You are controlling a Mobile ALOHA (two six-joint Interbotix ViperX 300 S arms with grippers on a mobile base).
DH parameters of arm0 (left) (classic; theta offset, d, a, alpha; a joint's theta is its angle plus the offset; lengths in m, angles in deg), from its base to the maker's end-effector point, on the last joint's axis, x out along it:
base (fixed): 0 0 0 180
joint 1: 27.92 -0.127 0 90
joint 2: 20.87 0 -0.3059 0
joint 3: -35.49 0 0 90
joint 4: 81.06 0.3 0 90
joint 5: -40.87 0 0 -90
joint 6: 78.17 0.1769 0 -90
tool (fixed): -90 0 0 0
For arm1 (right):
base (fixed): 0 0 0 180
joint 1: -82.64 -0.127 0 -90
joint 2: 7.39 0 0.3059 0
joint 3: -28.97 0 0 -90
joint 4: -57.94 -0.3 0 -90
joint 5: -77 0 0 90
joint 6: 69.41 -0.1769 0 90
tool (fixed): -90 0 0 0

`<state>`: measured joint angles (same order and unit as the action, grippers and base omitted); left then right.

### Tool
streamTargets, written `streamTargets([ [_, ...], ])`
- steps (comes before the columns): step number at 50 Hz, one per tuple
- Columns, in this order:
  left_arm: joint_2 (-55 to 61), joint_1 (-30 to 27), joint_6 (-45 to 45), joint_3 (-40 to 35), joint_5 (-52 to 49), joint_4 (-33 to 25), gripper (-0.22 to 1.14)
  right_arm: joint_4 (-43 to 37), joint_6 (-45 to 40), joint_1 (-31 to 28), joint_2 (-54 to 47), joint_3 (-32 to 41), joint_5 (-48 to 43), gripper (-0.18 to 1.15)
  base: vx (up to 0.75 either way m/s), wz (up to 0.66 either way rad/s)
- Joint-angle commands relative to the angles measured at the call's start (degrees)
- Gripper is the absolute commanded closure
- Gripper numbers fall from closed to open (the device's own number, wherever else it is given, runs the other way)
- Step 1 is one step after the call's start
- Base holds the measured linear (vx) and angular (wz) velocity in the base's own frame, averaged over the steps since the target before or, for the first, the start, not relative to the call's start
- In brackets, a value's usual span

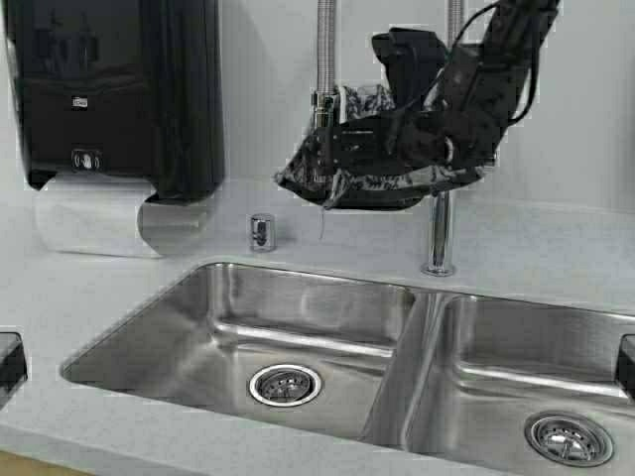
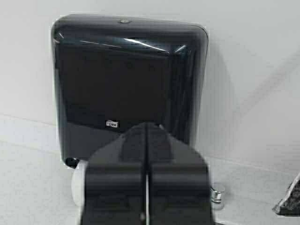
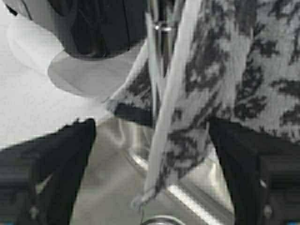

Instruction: Get the cloth and wipe up the spill under the wine glass

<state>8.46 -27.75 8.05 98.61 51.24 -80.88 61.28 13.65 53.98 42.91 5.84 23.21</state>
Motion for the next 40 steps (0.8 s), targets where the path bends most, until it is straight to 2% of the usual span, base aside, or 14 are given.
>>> streamTargets([
  [1, 0.44, 0.00, 0.09, -0.44, 0.18, 0.00, 0.89, -0.62, 0.09, 0.70, 0.09, 1.93, -0.62, -0.05, 0.03, 0.00],
  [14, 0.44, 0.00, 0.09, -0.44, 0.09, 0.00, 0.89, -0.79, 0.18, 2.99, -1.58, 3.87, -0.35, -0.05, 0.01, 0.00],
  [18, 0.44, 0.00, 0.09, -0.44, 0.09, 0.00, 0.89, -0.79, 0.26, 3.16, -1.76, 4.31, -0.18, 0.02, 0.00, 0.00],
  [22, 0.44, -0.09, 0.09, -0.35, 0.00, 0.00, 0.89, -0.70, 0.26, 3.16, -1.85, 4.75, 0.44, 0.17, 0.00, 0.00],
  [33, 0.44, -0.09, 0.09, -0.35, -0.26, -0.09, 0.89, -0.70, 0.26, 3.16, -1.67, 4.75, 1.05, 0.74, -0.01, 0.00],
  [37, 0.44, -0.09, 0.09, -0.35, -0.26, 0.00, 0.89, -0.70, 0.26, 3.16, -1.41, 4.57, 1.05, 0.86, -0.01, 0.00],
  [40, 0.44, 0.00, 0.09, -0.35, -0.26, 0.00, 0.89, -0.70, 0.35, 3.16, -0.79, 4.22, 0.79, 0.91, -0.01, 0.00],
])
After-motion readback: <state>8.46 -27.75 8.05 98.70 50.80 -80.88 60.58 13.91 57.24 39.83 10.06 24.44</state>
